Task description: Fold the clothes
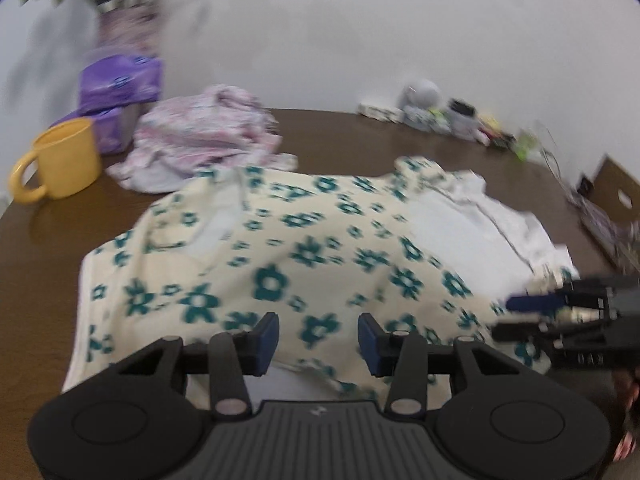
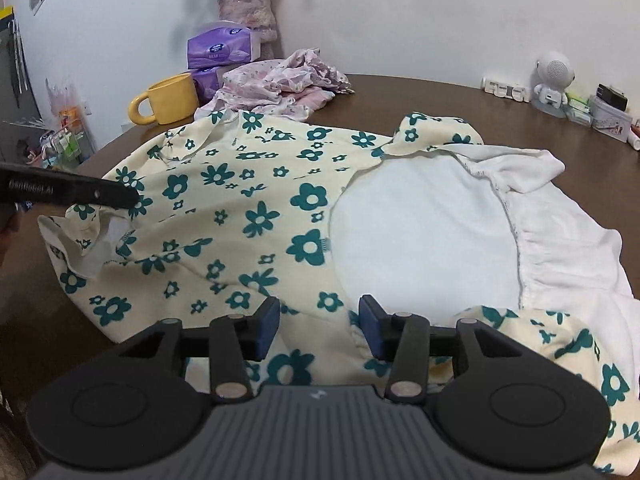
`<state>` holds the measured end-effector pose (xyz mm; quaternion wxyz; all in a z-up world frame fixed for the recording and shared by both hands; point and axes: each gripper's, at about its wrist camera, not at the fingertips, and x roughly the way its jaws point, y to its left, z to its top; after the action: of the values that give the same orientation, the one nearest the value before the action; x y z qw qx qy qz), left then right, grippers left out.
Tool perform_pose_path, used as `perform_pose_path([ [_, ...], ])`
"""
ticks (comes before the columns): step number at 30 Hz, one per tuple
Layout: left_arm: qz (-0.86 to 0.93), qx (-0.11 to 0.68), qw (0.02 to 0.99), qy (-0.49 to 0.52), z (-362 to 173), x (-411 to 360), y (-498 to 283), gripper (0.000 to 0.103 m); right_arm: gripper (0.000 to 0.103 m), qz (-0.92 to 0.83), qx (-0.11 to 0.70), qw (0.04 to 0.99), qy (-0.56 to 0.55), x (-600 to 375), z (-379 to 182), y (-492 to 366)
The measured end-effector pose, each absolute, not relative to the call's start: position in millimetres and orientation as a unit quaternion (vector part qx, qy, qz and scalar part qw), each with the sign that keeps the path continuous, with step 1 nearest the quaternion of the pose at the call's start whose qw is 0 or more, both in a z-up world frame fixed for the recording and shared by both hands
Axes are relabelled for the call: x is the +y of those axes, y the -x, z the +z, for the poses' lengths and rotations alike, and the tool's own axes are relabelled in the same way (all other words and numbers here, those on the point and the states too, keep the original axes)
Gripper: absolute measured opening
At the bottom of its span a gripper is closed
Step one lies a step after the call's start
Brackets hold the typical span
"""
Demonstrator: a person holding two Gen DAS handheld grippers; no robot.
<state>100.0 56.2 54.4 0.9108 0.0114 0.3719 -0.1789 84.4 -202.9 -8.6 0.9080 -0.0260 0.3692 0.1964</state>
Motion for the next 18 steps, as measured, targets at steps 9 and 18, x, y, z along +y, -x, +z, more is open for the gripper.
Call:
perform_pose_path([
  [9, -0.197, 0.412, 0.89, 0.007, 49, 54, -88, 0.041, 0.016, 0.217, 0.369, 0.901, 0.076, -215, 0, -71],
  [18, -0.205, 0.451, 0.868, 0.03, 41, 57, -83, 0.041, 0.042, 0.184, 0.361, 0.913, 0.051, -250, 20, -55],
])
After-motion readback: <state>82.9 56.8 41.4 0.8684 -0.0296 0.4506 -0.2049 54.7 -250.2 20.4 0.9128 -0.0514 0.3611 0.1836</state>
